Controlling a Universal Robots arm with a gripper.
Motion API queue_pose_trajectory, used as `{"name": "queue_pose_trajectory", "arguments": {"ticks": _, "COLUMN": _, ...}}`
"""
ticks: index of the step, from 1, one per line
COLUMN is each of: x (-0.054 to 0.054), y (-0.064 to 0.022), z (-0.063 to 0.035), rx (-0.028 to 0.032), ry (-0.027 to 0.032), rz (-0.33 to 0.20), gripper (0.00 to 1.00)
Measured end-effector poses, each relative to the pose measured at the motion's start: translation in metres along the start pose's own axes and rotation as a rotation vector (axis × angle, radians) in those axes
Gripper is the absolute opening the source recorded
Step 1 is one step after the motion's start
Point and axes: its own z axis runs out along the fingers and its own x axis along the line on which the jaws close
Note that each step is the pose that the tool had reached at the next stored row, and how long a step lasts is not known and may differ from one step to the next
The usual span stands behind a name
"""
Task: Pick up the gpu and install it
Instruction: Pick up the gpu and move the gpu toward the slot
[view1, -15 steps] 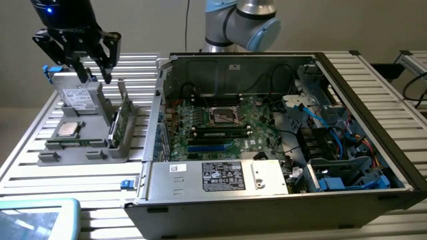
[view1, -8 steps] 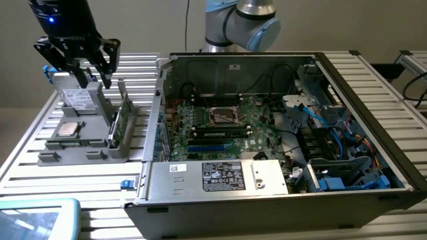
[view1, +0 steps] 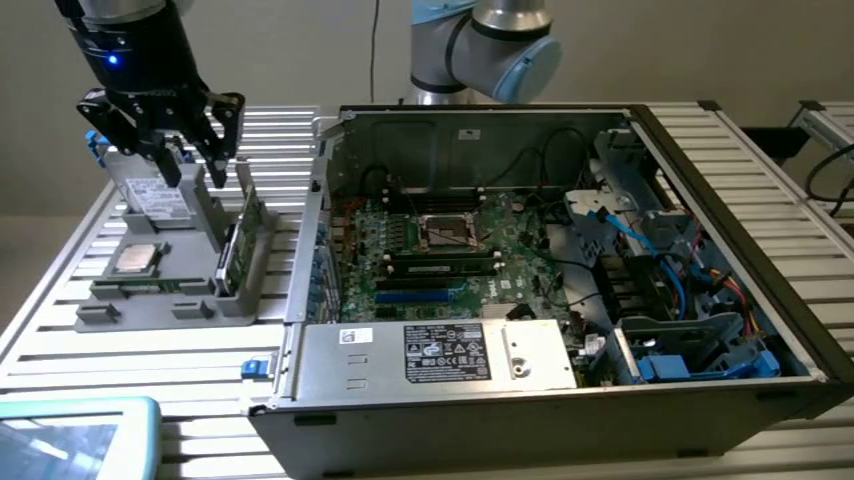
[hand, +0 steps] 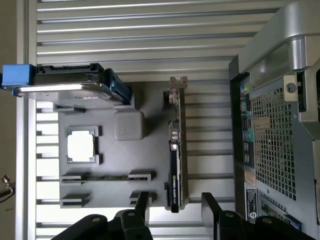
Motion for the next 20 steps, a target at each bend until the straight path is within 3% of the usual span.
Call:
{"name": "queue_pose_trajectory", "arguments": {"ticks": 16, "x": 0.000, "y": 0.0038, "z": 0.0293, "rx": -0.0001, "ry": 0.0001, "rz": 0.000, "gripper": 0.54}}
{"name": "queue_pose_trajectory", "arguments": {"ticks": 20, "x": 0.000, "y": 0.0031, "z": 0.0366, "rx": -0.0041, "ry": 0.0001, "rz": 0.000, "gripper": 0.54}}
